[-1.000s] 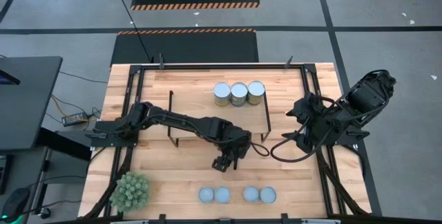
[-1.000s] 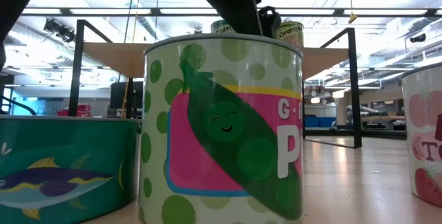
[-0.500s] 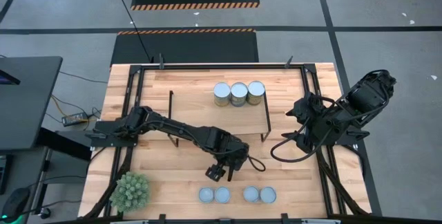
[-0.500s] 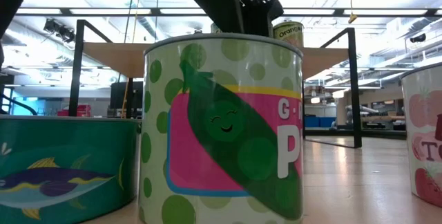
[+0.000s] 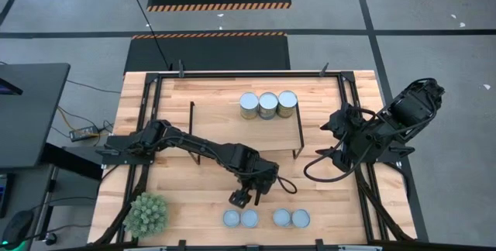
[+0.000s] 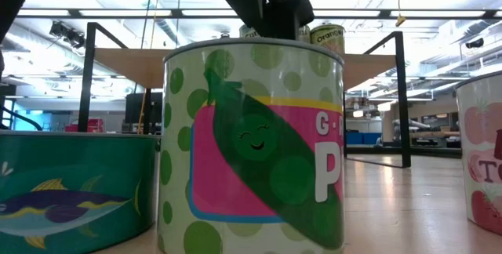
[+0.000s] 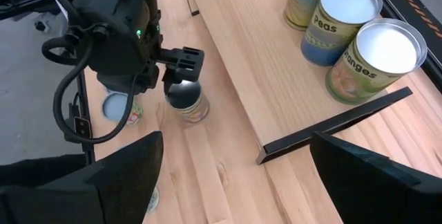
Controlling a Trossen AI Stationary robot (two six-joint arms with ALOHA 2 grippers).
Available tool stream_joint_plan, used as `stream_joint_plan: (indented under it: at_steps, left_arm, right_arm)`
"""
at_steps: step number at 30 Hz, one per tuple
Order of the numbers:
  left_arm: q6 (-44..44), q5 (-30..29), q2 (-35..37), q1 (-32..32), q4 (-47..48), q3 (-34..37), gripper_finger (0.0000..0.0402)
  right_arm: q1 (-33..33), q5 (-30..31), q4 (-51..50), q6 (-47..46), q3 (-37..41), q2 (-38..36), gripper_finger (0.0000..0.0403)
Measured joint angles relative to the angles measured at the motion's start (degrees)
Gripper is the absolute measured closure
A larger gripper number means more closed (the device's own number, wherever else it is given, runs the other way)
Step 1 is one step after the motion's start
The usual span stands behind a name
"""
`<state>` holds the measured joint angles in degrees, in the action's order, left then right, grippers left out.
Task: Pick and place cans onto a shelf
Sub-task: Put the canned peaches on the shelf
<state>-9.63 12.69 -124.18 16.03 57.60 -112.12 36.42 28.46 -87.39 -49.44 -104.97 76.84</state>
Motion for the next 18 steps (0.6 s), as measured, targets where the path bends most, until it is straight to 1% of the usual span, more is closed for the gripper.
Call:
stream_joint_plan:
  at_steps: [6,10,12,16,18]
  left_arm:
    - [0.1,4.2,0.0,0.0,0.1,0.0,0.0086]
    - [0.1,2.3,0.0,-0.1,0.4,-1.2,0.0086]
    - [0.0,-1.3,0.0,-0.2,-0.6,-2.6,0.0086]
    - [0.1,-13.4,0.1,0.0,-2.7,-3.4,0.0086]
    - [1.5,-15.8,0.1,0.1,-3.1,-3.4,0.0086]
  right_arm:
    - [0.0,0.0,0.3,0.5,0.0,0.0,0.0030]
    - [0.0,0.0,0.3,0.6,0.0,0.0,0.0030]
    - [0.0,0.0,0.3,1.0,0.0,0.0,0.0030]
    - [0.0,0.0,0.3,1.5,0.0,0.0,0.0030]
    - [0.0,0.0,0.3,1.6,0.0,0.0,0.0030]
